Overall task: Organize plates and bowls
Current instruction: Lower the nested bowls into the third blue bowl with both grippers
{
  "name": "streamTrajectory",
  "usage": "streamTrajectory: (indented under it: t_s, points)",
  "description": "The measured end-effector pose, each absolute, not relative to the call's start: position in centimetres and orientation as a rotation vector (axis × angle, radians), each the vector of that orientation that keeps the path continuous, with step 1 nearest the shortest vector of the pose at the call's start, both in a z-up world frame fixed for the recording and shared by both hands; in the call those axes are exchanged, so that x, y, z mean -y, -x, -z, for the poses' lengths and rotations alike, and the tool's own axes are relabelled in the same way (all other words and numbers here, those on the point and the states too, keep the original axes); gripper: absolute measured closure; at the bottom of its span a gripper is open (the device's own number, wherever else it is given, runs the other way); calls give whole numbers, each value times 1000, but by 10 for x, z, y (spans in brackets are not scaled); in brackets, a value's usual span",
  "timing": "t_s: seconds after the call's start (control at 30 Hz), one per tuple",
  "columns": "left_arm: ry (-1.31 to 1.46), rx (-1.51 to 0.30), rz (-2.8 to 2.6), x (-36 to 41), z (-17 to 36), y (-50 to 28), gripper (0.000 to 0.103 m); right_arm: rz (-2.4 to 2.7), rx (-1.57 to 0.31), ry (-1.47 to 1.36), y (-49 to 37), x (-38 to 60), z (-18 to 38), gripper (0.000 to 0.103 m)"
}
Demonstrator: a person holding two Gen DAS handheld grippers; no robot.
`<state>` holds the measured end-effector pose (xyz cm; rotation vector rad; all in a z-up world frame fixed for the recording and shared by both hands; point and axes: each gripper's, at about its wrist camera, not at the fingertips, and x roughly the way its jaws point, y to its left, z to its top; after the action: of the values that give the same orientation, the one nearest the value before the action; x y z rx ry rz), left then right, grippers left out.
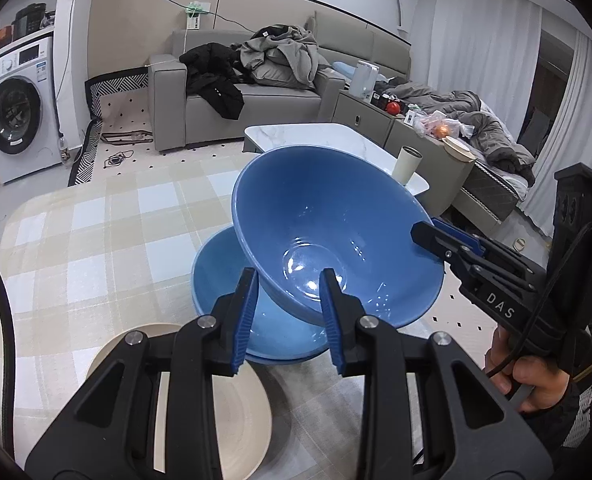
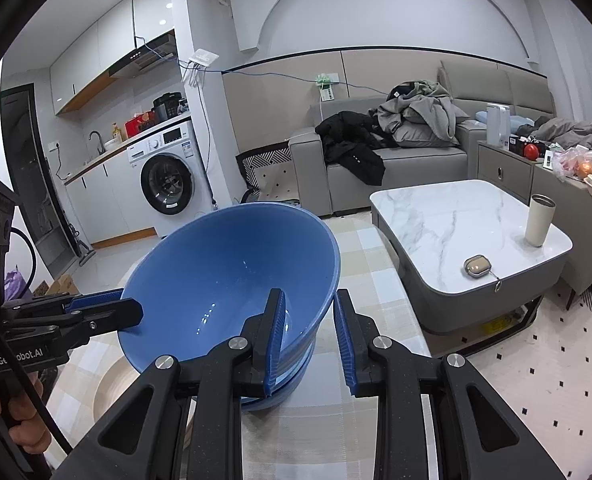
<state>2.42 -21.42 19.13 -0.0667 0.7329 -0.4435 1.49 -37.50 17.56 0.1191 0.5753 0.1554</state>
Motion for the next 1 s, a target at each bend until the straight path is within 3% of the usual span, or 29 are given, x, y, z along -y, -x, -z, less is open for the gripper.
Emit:
streamTrajectory:
  t_s: [1.0]
  points:
    - [84, -792, 388, 190, -129, -56, 76, -188, -677, -96, -44, 348, -133, 77]
